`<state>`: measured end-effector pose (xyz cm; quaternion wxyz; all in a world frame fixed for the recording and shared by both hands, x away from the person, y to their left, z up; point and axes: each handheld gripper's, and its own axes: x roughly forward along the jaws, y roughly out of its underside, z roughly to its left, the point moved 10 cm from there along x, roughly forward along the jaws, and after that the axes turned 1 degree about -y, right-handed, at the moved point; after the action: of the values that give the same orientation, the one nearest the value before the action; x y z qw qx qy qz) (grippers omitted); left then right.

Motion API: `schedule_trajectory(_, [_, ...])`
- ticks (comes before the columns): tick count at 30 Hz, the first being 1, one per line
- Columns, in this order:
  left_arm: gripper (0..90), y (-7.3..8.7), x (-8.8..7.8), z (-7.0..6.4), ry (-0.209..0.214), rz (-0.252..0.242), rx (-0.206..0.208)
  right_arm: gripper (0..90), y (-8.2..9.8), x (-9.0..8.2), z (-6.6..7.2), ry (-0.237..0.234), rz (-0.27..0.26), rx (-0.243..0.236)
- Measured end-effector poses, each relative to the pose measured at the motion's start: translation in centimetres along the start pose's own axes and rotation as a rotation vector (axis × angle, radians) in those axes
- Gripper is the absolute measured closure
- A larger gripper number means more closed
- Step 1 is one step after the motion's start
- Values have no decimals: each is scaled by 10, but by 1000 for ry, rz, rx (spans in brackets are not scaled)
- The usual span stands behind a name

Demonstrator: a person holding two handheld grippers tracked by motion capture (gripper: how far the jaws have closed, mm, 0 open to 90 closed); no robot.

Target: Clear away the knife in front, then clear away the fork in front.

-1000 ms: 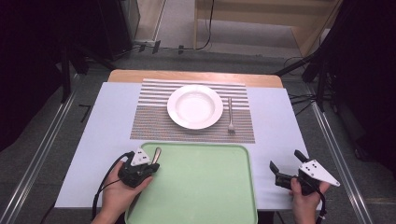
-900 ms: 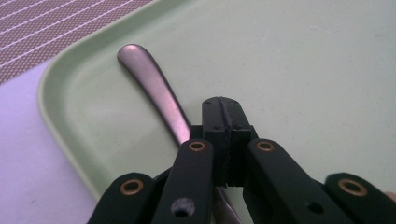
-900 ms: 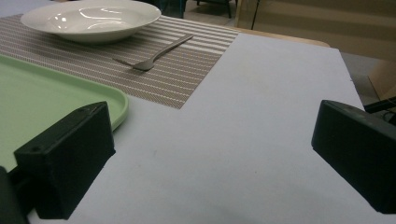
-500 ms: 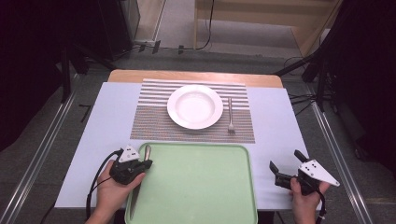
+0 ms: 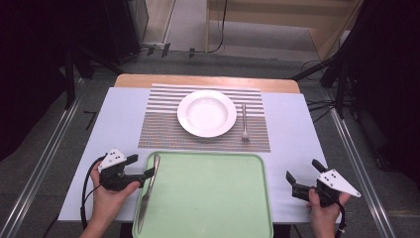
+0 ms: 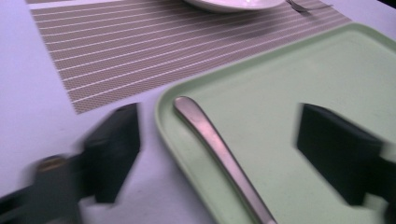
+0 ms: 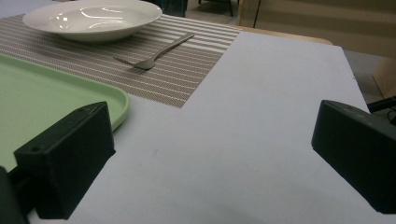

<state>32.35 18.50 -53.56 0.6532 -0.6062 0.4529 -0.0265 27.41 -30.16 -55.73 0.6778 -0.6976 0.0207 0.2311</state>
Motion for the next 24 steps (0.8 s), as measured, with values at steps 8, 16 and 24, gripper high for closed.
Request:
schedule_trajectory(8, [0, -9, -22, 21, -20, -133, -28, 0, 0, 1, 2, 0, 16, -29])
schedule_trajectory(16, [0, -10, -41, 41, -64, -202, 10, 0, -9, -4, 8, -7, 42, -25])
schedule_trajectory(24, [0, -6, -48, 55, -64, -228, -21, 0, -36, 4, 31, -52, 72, -82])
